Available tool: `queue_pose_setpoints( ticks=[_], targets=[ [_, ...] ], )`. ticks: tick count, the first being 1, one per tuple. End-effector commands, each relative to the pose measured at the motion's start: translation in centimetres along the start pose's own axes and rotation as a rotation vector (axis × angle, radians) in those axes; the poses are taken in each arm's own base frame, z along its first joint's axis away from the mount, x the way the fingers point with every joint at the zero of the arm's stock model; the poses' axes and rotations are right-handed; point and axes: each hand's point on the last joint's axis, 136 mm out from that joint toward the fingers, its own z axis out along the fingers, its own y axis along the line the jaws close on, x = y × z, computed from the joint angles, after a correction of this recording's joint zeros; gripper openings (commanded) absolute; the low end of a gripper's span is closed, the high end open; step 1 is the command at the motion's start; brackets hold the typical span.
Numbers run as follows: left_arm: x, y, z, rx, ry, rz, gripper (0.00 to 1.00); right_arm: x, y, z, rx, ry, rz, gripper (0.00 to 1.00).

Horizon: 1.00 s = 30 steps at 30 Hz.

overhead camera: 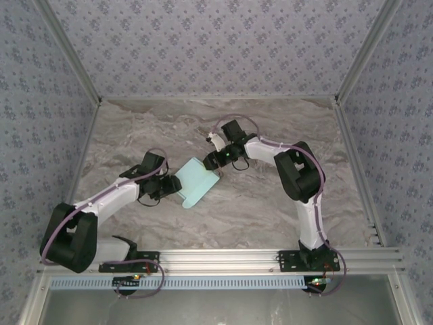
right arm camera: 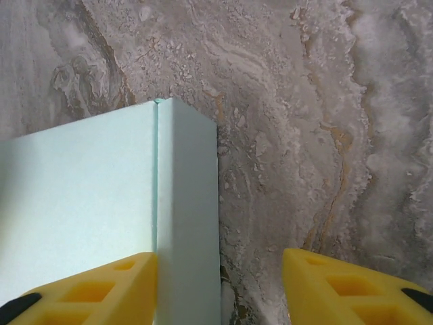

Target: Fold the paper box

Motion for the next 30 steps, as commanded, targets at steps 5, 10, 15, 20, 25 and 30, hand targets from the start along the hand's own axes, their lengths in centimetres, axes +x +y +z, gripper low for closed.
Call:
queue_pose_setpoints(
  ticks=[5,10,15,20,25,30],
  targets=[
    [0.4,-1.4,1.6,0.084,0.029,-0.014,0.54,3.0,-0.7,1.0,0.048,0.097,0.060,0.45],
    [0.5,-1.0,2.6,0.079,0.040,0.002,0.46,2.4,0.7,-0.5,-0.024,0.036,0.099,0.50],
    [1.1,-2.2,4.1,0.187,0.122,0.021,0.37,0.3,1.5,-4.6,-0.169,-0.114,0.205,0.69],
    [1.2,-3.0,5.4,0.256,0.179,0.006,0.31,0.6,0.9,-6.4,-0.208,-0.078,0.402,0.79],
    [1.1,-2.4,6.0,0.282,0.190,-0.036,0.30,1.1,-0.1,-7.9,-0.222,-0.084,0.588,0.80],
    [1.1,-2.2,6.2,0.327,0.180,-0.044,0.24,3.2,-0.6,-8.7,-0.217,-0.071,0.653,0.80]
  ],
)
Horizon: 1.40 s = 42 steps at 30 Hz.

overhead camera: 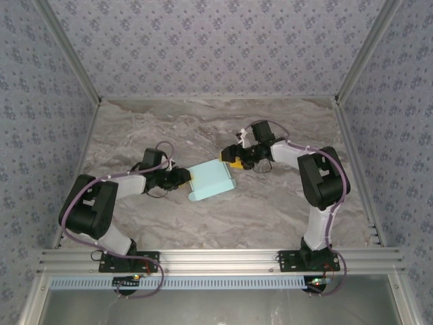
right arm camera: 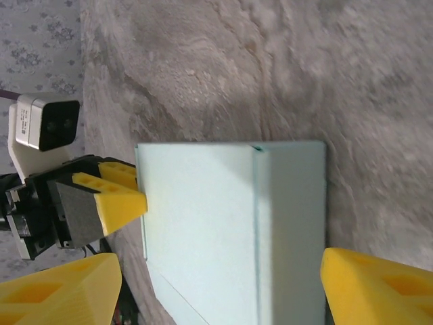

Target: Fold the paper box

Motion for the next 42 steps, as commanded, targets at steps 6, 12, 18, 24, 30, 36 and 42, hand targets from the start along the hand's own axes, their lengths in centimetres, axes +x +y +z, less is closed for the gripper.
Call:
queue_pose_setpoints(
  ticks=[6,12,18,24,30,36,42],
  targets=[
    [4.0,5.3,0.7,-0.108,0.069,-0.073,0.22,1.6,1.5,-1.3,-0.122,0.045,0.072,0.80],
    [3.2,6.1,-0.3,-0.105,0.025,-0.106,0.21,2.7,1.3,-0.8,-0.167,0.079,0.093,0.81],
    [2.5,6.1,-0.5,-0.078,0.013,-0.129,0.19,3.4,2.0,-0.5,-0.156,0.087,0.054,0.83],
    [2.3,5.2,-0.5,-0.060,0.011,-0.117,0.21,3.7,3.1,1.3,-0.162,0.130,0.072,0.80],
    [2.1,4.9,-0.5,-0.047,0.008,-0.115,0.27,2.9,3.8,1.8,-0.188,0.107,0.149,0.60],
    [-2.1,-0.4,-2.6,0.059,-0.139,0.010,0.46,2.6,3.3,0.3,-0.181,0.075,0.243,0.48],
    [-6.5,-7.6,-7.9,0.053,-0.471,0.395,0.68,2.2,3.0,-1.8,-0.188,0.035,0.381,0.47]
  ],
)
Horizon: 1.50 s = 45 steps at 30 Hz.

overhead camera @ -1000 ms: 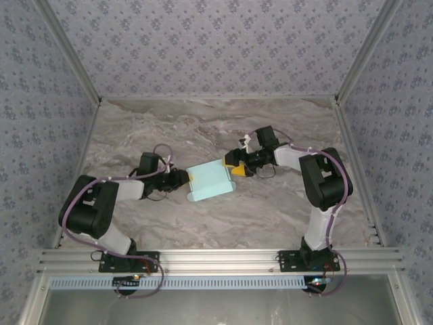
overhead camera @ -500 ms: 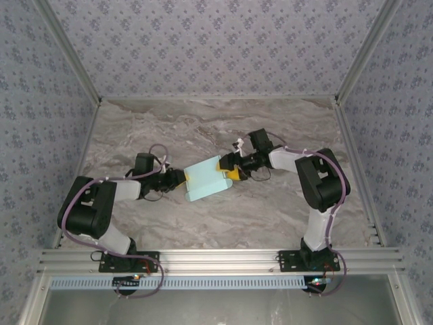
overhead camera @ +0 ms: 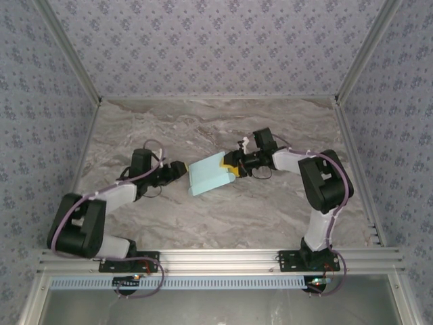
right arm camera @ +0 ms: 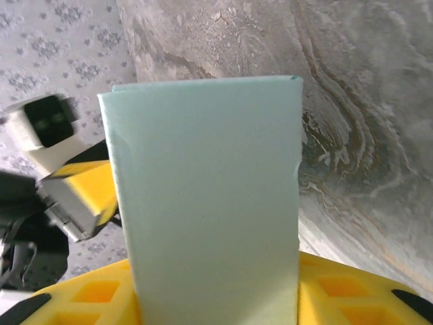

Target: Fold the paper box

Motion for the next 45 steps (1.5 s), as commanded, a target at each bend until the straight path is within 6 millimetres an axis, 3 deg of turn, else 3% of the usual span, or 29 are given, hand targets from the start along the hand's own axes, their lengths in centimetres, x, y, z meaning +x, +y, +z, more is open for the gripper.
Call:
queue_pose_setpoints(
  ticks=[1,4,6,11,14,17,21,26,31,33,38,45],
  targets=[
    [-4.7,-5.7,-2.6,0.024,-0.295,0.405,0.72,-0.2,1.2,-1.9,-0.031,-0.047,0.114,0.47],
    [-3.3,-10.0,-3.4,0.079,-0.499,0.895,0.87,-0.6,0.6,-3.4,-0.012,-0.086,0.241,0.47],
    [-0.8,-11.5,-2.4,0.178,-0.451,1.101,0.89,-0.5,-0.4,-4.0,0.028,-0.092,0.346,0.44],
    [2.2,-10.4,1.8,0.166,-0.258,1.380,0.90,-0.1,-0.8,-4.5,0.039,-0.041,0.458,0.44],
    [3.3,-9.6,2.2,0.197,-0.239,1.448,0.90,-0.1,-1.0,-5.0,0.037,-0.055,0.506,0.44],
    [5.8,-7.7,2.4,0.241,-0.130,1.579,0.89,-0.3,-1.3,-5.6,0.040,-0.086,0.540,0.45],
    [3.5,-7.2,4.1,0.099,-0.225,1.576,0.89,-0.5,-1.7,-5.8,0.045,-0.109,0.580,0.44],
    [4.3,-6.8,6.3,0.047,-0.181,1.660,0.89,-0.7,-1.9,-5.7,0.041,-0.123,0.605,0.44],
    [4.0,-6.9,8.6,0.017,-0.212,1.691,0.80,-0.5,-1.8,-5.6,0.039,-0.117,0.610,0.44],
    [3.7,-6.7,9.3,-0.016,-0.222,1.708,0.70,-0.4,-2.0,-5.7,0.042,-0.121,0.617,0.44],
    [3.7,-6.2,9.7,-0.034,-0.195,1.741,0.56,-0.3,-2.0,-5.7,0.038,-0.125,0.619,0.46],
    [4.8,-5.9,9.4,-0.002,-0.089,1.745,0.48,-0.5,-1.8,-7.0,0.019,-0.161,0.612,0.65]
  ],
)
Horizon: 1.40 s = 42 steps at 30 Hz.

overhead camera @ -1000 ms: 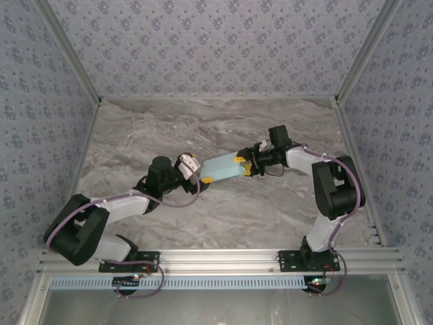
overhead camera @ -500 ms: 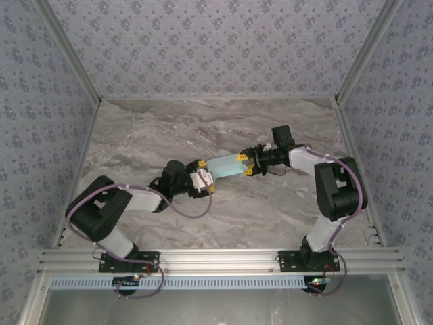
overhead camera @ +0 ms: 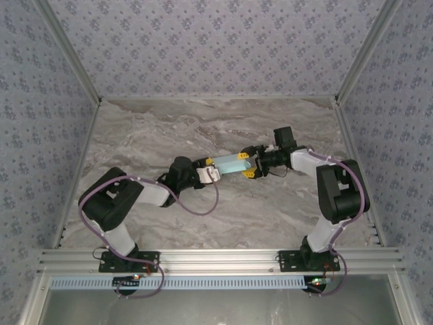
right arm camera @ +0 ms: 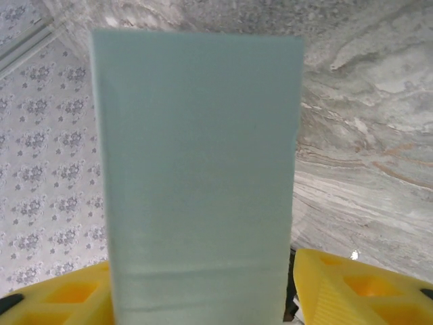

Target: Fold the paper box

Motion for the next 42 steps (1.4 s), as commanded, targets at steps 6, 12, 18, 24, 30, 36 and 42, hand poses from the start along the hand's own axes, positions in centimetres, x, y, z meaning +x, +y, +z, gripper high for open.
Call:
queue_pose_setpoints(
  ticks=[6,12,18,24,30,36,42],
  targets=[
    [-1.2,-0.1,-1.1,0.127,0.072,-0.058,0.44,-0.1,-1.2,-4.2,0.021,-0.094,-0.033,0.73],
    [-2.8,-0.1,-2.1,0.276,0.140,-0.150,0.45,-0.3,-0.5,-9.1,0.156,-0.232,-0.478,0.73],
    [-3.6,-0.2,-3.7,0.380,0.166,-0.215,0.45,-0.7,0.2,-10.8,0.288,-0.445,-0.924,0.68],
    [-2.1,-0.5,-3.8,0.477,0.282,-0.257,0.46,-0.3,1.1,-10.1,0.315,-0.579,-1.293,0.63],
    [-1.1,-1.3,-3.5,0.520,0.339,-0.273,0.46,1.8,1.4,-7.9,0.375,-0.585,-1.649,0.64],
    [-1.0,-1.9,-3.5,0.568,0.342,-0.297,0.47,2.6,2.9,-5.6,0.420,-0.546,-1.802,0.65],
    [-0.4,-1.9,-3.0,0.580,0.349,-0.326,0.47,1.6,3.8,-4.3,0.478,-0.513,-1.811,0.49]
  ],
)
